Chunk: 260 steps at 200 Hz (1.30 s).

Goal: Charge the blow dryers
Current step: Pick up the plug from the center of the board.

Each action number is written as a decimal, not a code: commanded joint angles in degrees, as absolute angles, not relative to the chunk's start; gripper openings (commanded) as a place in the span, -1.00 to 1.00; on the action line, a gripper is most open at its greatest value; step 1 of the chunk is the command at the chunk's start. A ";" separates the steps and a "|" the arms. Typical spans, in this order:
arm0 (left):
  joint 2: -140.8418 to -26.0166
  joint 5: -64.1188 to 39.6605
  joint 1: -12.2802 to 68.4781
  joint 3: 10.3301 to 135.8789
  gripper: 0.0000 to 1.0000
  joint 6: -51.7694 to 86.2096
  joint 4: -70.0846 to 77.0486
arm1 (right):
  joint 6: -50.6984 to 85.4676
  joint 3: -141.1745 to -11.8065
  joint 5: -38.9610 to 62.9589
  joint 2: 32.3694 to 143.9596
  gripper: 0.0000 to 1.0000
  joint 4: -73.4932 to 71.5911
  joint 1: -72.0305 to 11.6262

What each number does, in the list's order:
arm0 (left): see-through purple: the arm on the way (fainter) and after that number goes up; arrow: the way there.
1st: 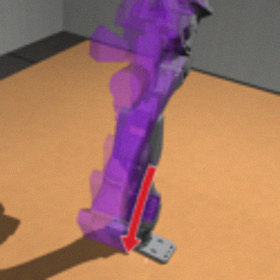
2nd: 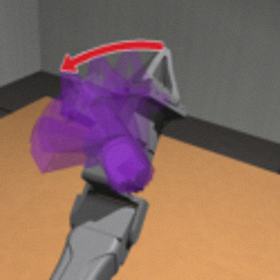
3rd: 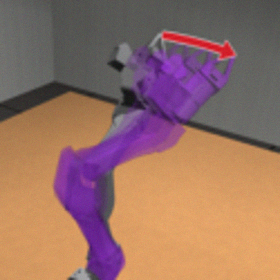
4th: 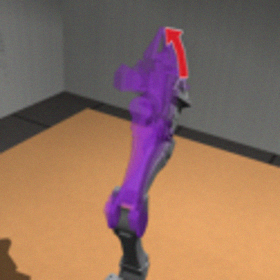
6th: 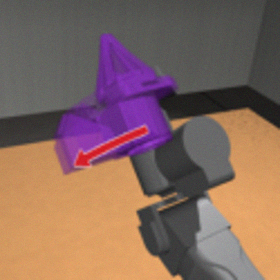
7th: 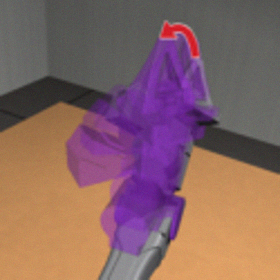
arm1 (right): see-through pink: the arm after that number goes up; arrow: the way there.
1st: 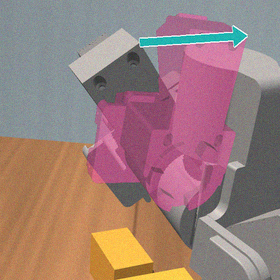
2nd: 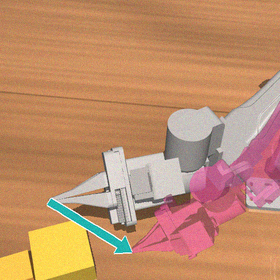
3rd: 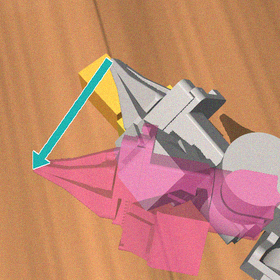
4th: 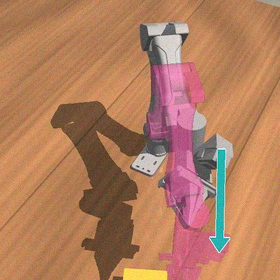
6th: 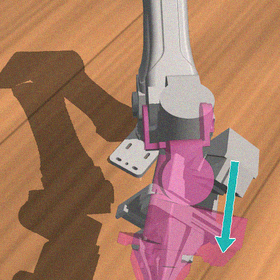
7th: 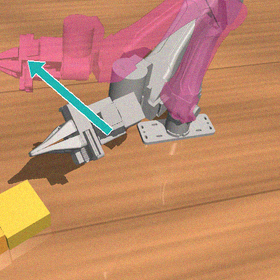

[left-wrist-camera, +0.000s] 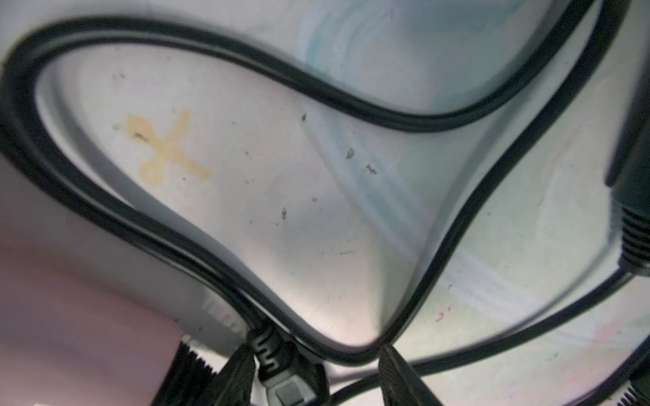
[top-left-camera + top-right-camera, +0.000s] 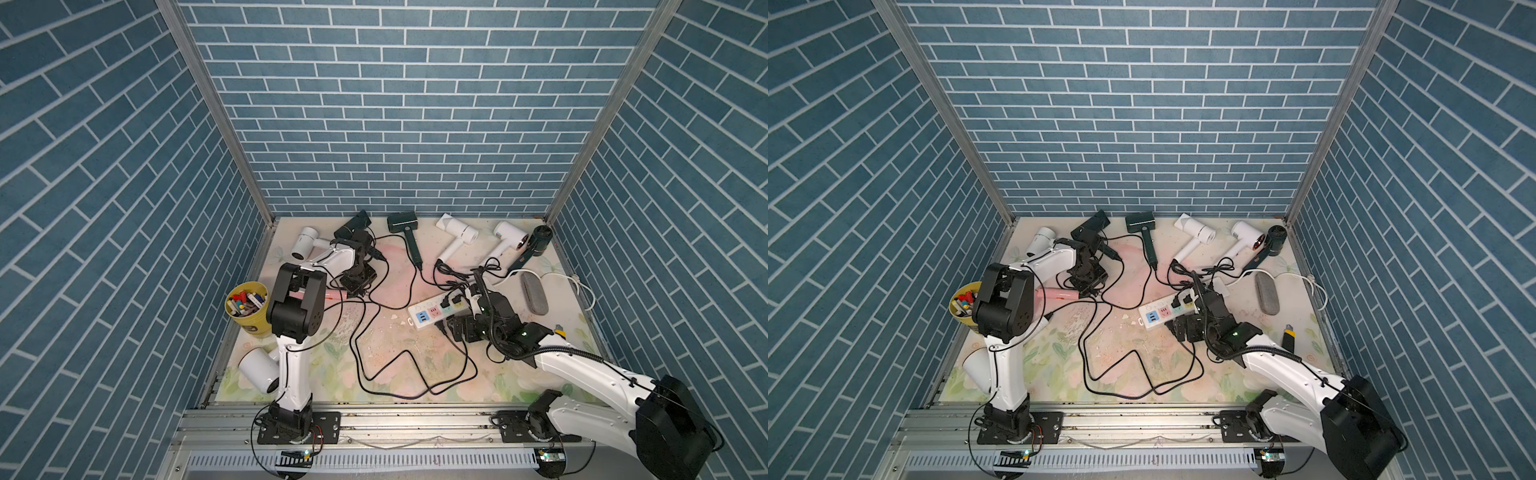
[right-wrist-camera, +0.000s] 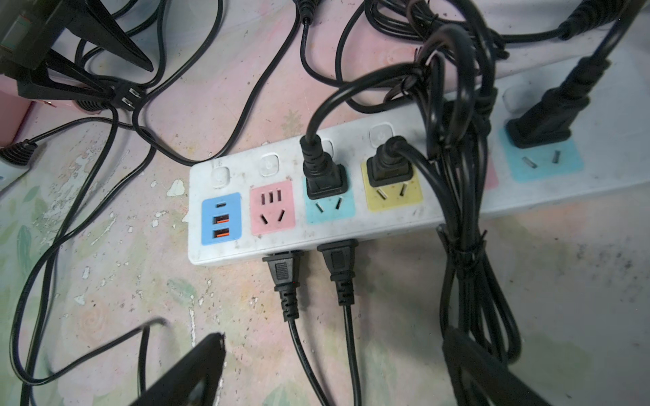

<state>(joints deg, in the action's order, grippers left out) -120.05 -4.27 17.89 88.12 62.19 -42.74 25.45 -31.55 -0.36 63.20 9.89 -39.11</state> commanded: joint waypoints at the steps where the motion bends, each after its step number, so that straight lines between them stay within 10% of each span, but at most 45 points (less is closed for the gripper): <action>1: -123.47 -3.96 17.91 88.22 0.11 62.31 -43.68 | 24.43 -33.32 0.17 63.20 0.98 10.39 -39.33; 72: -119.62 -3.78 17.99 86.99 -0.52 61.47 -43.41 | 24.43 -33.37 0.19 63.42 0.98 10.34 -39.38; 260: -81.40 -2.90 22.38 81.68 -0.52 56.21 -52.34 | 22.17 -29.55 -4.84 54.54 0.91 10.57 -39.42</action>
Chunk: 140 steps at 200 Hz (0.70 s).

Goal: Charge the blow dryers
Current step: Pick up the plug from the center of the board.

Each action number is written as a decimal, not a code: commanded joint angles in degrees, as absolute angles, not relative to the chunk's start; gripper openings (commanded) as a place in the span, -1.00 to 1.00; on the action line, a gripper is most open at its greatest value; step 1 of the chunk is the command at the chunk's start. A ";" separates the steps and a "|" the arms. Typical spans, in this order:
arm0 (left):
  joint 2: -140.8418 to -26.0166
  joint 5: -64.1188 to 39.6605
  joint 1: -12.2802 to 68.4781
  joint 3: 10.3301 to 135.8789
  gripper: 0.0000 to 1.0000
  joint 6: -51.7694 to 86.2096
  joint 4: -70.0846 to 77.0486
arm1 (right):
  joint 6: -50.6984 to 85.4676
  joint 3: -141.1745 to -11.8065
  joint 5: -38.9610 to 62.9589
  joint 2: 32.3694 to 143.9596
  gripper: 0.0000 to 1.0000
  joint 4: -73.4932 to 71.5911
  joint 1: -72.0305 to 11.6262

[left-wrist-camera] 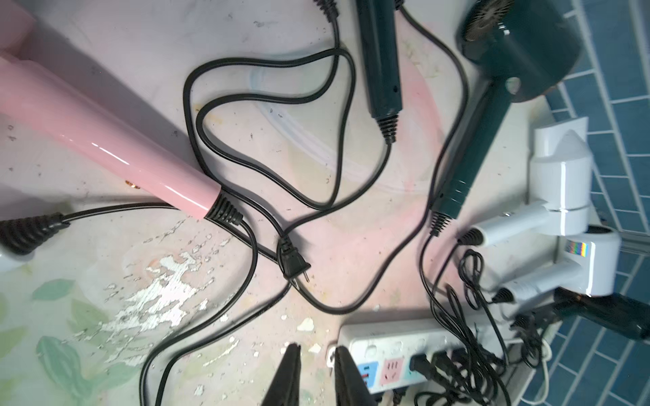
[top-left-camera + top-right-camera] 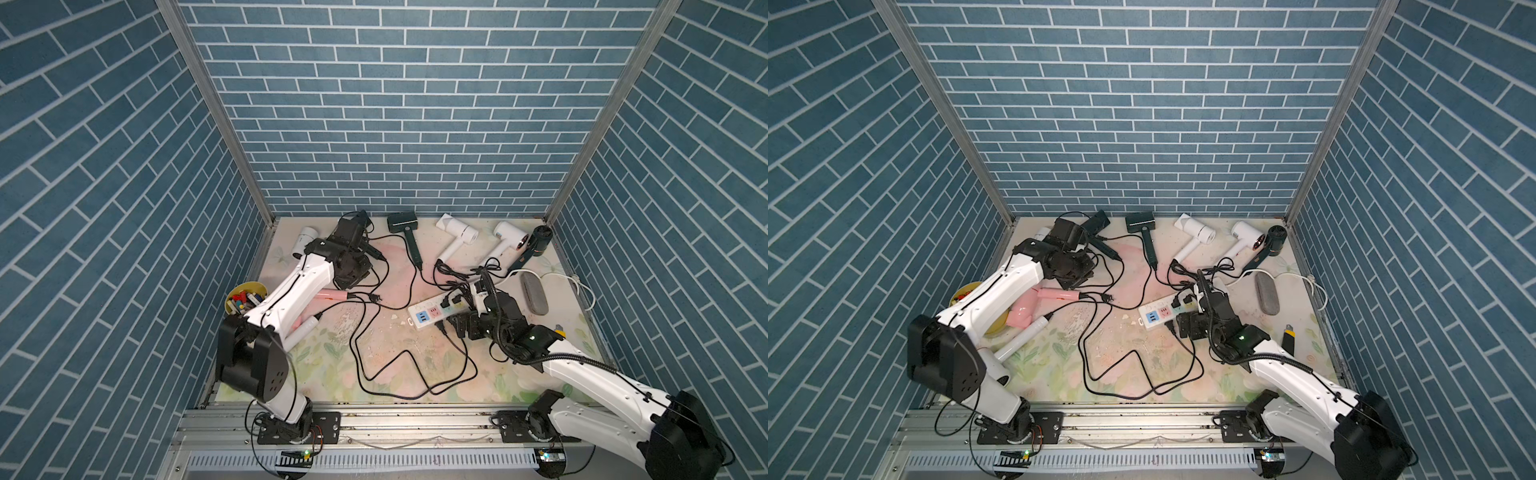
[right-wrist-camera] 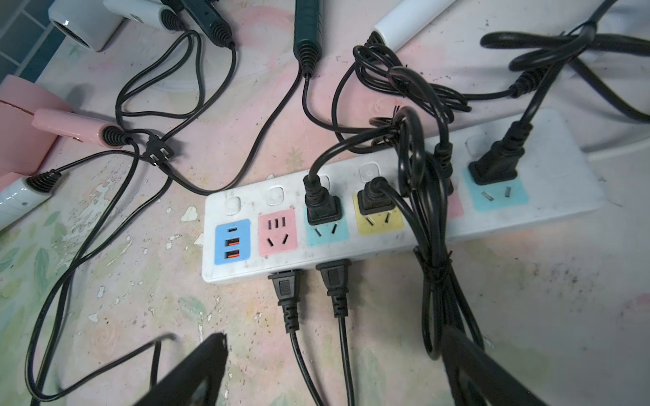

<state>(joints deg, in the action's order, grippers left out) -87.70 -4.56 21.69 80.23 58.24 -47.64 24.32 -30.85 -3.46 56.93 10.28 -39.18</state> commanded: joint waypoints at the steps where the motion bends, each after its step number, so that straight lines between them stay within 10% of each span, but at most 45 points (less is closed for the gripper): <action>1: -81.18 -2.86 22.39 81.75 -0.52 56.18 -52.49 | 22.16 -29.50 -4.88 54.51 0.91 10.60 -39.40; 61: -72.47 1.32 21.16 77.08 -0.01 51.55 -53.01 | 19.52 -34.51 4.63 58.82 0.68 11.70 -39.47; 104: -70.81 -1.95 17.79 68.69 0.97 43.57 -43.25 | 17.26 -49.93 8.66 78.16 0.60 16.27 -44.02; 140: -70.05 -9.61 11.06 59.82 0.99 41.14 -34.86 | 13.47 -64.86 8.57 94.30 0.57 20.17 -46.99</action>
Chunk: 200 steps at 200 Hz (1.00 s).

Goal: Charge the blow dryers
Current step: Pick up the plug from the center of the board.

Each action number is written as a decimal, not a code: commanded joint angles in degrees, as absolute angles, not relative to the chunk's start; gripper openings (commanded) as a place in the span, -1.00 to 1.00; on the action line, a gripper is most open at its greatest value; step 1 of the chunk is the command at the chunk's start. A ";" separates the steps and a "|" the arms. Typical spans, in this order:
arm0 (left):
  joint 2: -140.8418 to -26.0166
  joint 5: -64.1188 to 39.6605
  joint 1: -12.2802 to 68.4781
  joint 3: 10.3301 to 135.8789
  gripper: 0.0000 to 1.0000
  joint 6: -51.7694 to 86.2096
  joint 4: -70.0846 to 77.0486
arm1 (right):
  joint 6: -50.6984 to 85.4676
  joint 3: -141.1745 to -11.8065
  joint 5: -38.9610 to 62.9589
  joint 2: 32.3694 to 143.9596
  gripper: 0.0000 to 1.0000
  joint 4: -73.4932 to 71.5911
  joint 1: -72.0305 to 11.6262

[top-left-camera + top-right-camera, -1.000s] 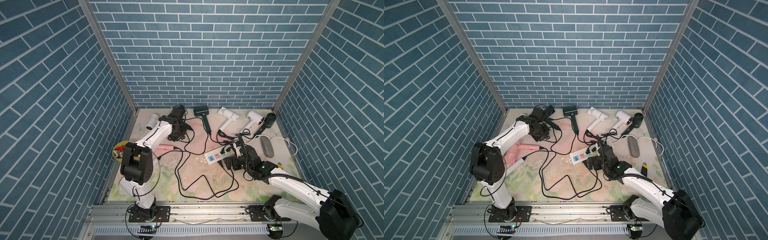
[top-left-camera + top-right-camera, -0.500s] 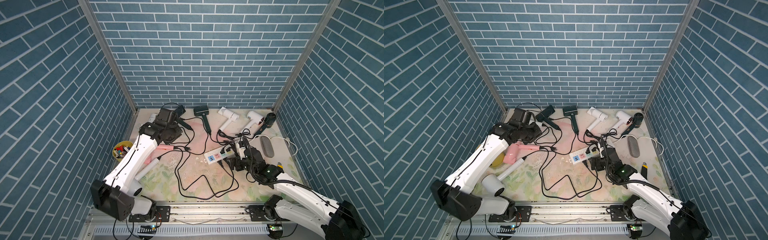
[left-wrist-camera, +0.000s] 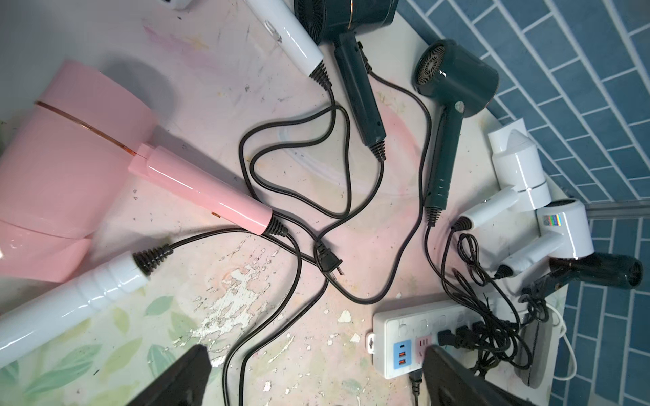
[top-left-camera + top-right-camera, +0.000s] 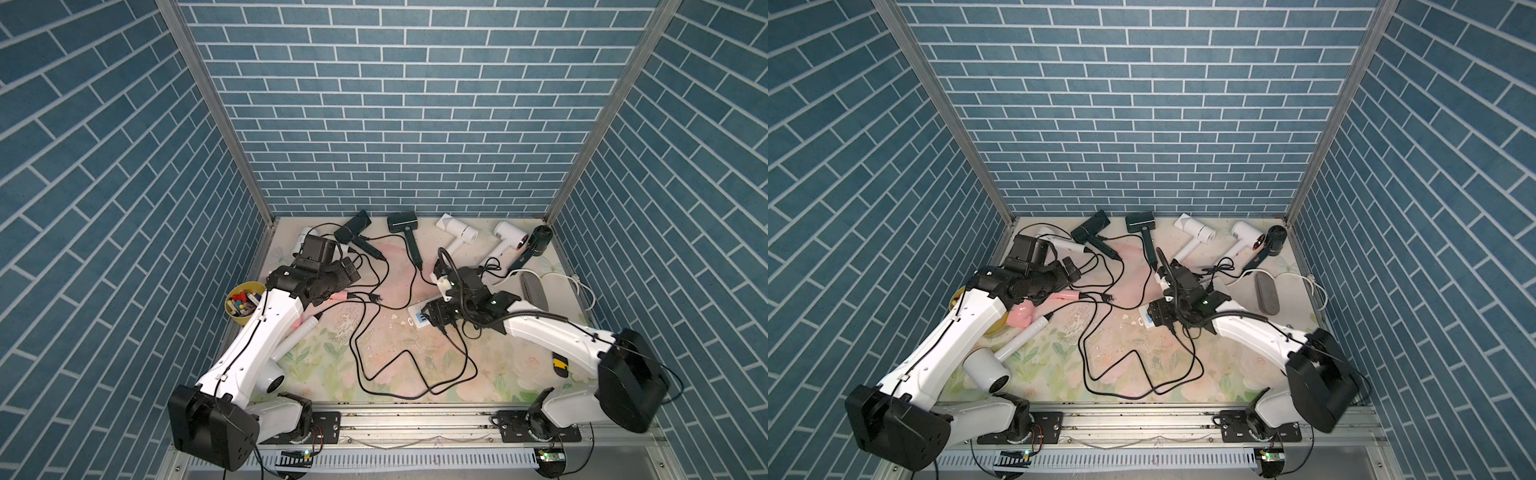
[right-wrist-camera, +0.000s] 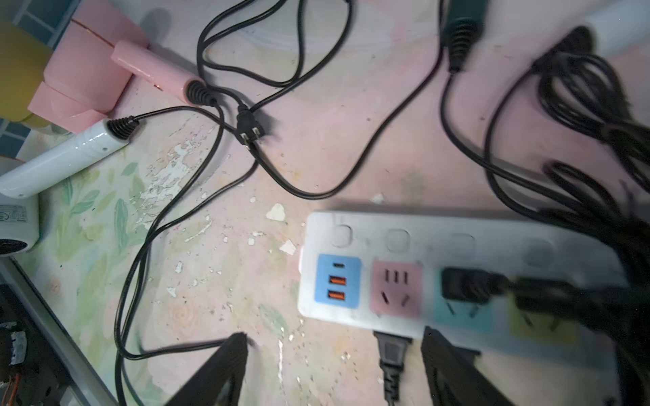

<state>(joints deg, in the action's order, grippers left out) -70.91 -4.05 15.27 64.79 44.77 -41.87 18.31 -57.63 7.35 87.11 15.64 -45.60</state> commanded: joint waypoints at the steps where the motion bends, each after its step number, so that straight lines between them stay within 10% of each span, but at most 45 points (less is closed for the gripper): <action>1: -69.96 -9.95 10.85 59.62 0.99 41.14 -34.52 | 13.37 -65.30 8.59 94.70 0.57 20.19 -47.01; 134: -72.92 -23.73 0.71 43.81 0.99 41.93 -15.74 | 7.36 -110.92 17.59 135.77 0.39 34.15 -48.87; 200: -74.52 -26.08 0.02 42.51 0.99 41.75 -13.91 | 7.43 -118.32 14.68 141.85 -0.06 37.48 -50.64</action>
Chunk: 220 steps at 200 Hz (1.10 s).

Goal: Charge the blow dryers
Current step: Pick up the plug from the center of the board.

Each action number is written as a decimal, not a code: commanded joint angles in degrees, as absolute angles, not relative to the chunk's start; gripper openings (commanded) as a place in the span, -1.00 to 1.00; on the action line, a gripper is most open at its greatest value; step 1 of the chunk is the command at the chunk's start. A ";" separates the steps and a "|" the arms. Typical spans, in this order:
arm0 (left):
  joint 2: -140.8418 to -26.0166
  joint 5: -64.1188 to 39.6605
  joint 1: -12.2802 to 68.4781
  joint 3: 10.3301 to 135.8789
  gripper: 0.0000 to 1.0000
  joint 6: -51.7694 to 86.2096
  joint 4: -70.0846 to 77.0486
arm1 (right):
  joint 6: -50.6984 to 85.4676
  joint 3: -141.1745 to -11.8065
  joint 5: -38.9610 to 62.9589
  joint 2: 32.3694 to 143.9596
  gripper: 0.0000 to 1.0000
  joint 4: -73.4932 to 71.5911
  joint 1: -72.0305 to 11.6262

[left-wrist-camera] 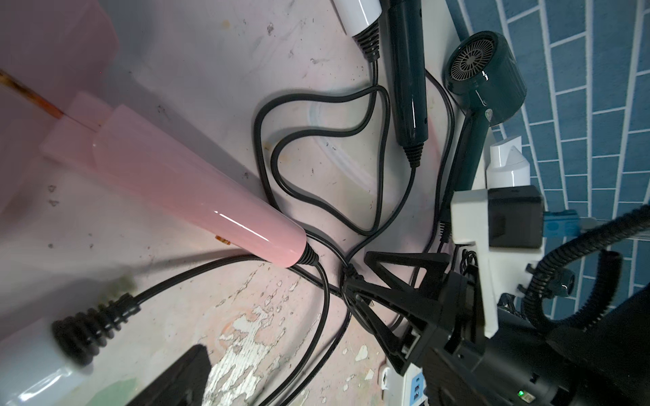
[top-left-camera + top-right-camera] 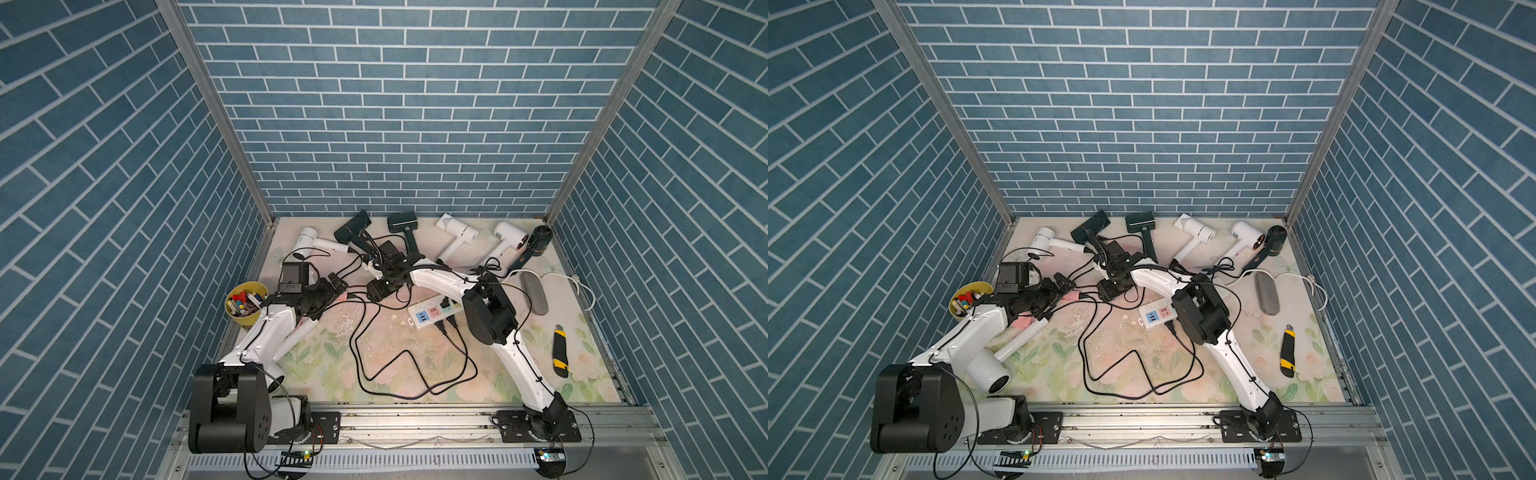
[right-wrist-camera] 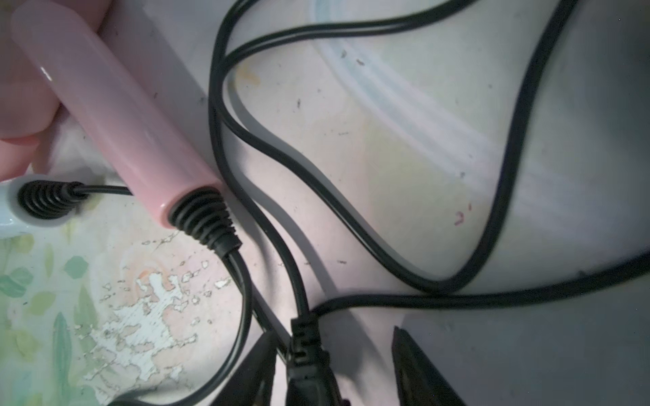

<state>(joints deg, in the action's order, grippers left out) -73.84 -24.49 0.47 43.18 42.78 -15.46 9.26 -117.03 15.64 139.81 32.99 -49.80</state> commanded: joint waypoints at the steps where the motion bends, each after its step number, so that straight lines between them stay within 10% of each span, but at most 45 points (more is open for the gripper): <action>1: -74.48 -26.13 0.01 42.48 0.99 41.75 -13.81 | 7.41 -118.27 14.64 141.81 -0.07 37.51 -50.68; 92: -73.54 -28.02 0.00 40.51 0.99 42.51 -10.91 | 7.29 -116.81 11.13 137.77 -0.63 38.46 -51.59; 220: -61.04 -29.75 0.00 37.55 0.99 43.15 -12.12 | 12.80 -98.49 10.94 113.13 -0.78 27.77 -52.42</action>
<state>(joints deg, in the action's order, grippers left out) -64.12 -28.69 0.34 38.48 43.27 -11.31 11.66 -103.02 11.11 119.85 31.48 -51.70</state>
